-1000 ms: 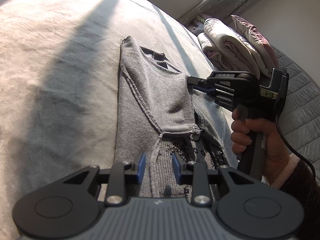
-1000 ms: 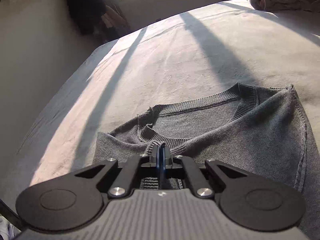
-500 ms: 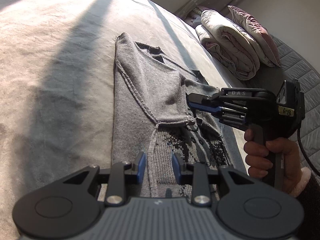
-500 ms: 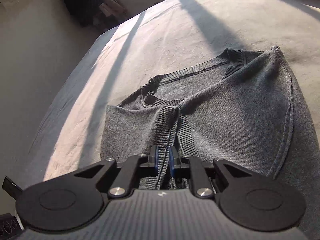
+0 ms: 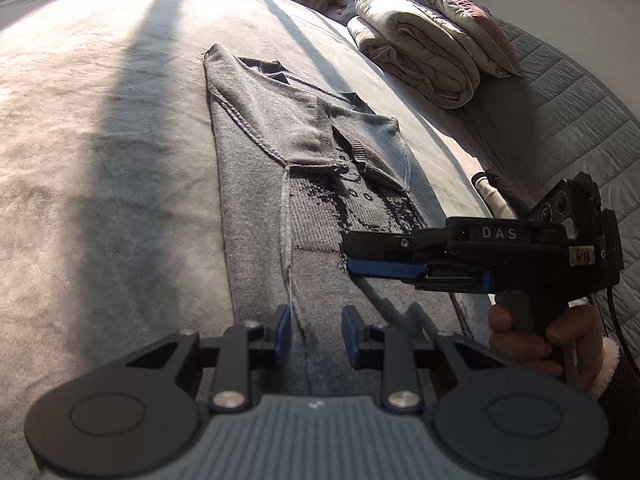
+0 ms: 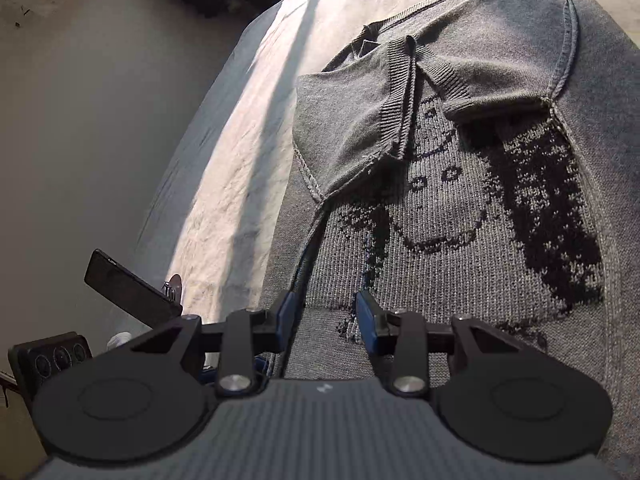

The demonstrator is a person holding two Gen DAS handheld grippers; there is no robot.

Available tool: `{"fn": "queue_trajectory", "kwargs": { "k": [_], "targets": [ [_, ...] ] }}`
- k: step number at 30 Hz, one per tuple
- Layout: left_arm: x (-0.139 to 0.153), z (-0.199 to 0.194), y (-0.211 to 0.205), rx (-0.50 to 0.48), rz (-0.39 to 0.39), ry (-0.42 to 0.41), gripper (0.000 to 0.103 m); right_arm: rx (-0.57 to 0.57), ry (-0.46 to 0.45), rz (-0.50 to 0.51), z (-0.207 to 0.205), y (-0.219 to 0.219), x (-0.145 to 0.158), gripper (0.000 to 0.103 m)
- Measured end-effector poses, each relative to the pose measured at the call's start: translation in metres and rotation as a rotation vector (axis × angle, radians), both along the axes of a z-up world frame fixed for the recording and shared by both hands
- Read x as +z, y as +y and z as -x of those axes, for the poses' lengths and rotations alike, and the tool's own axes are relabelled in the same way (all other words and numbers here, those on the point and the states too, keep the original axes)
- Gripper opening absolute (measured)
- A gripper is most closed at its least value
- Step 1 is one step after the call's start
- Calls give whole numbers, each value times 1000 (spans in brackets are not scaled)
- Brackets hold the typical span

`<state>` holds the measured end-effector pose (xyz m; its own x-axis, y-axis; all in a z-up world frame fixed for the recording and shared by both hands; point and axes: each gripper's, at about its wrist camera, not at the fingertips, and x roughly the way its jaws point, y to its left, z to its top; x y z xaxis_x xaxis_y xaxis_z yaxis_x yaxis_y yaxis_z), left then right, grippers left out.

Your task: Fold clothes

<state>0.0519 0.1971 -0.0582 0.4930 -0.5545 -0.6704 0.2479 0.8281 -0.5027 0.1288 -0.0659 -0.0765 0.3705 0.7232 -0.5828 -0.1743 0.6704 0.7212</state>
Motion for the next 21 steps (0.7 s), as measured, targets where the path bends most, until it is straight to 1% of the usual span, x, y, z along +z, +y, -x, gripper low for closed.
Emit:
{"fn": "queue_trajectory", "kwargs": {
  "k": [3,7,10,12,13,15,18,21],
  "targets": [
    [1,17,0,-41,-16,-3,27,17,21,-25,18,5,-3,40],
    [2,40,-9,-77,-87,-4,27,18,22,-43,39,9,-4,40],
    [3,54,-14,-74,-134,-24,27,-1,32,-66,50,7,-6,40],
    [2,62,-13,-61,-153,-44,21,-10,40,-83,57,6,-8,40],
    [0,64,-12,-52,-154,-43,20,-15,43,-92,61,5,-10,40],
    [-3,68,-10,-37,-160,-43,13,-28,47,-116,65,5,-11,40],
    [-2,75,-6,-25,-164,-40,7,-48,51,-146,77,4,-15,40],
    [0,82,-5,-33,-185,-42,5,-66,50,-165,87,2,-17,40]
  ]
}}
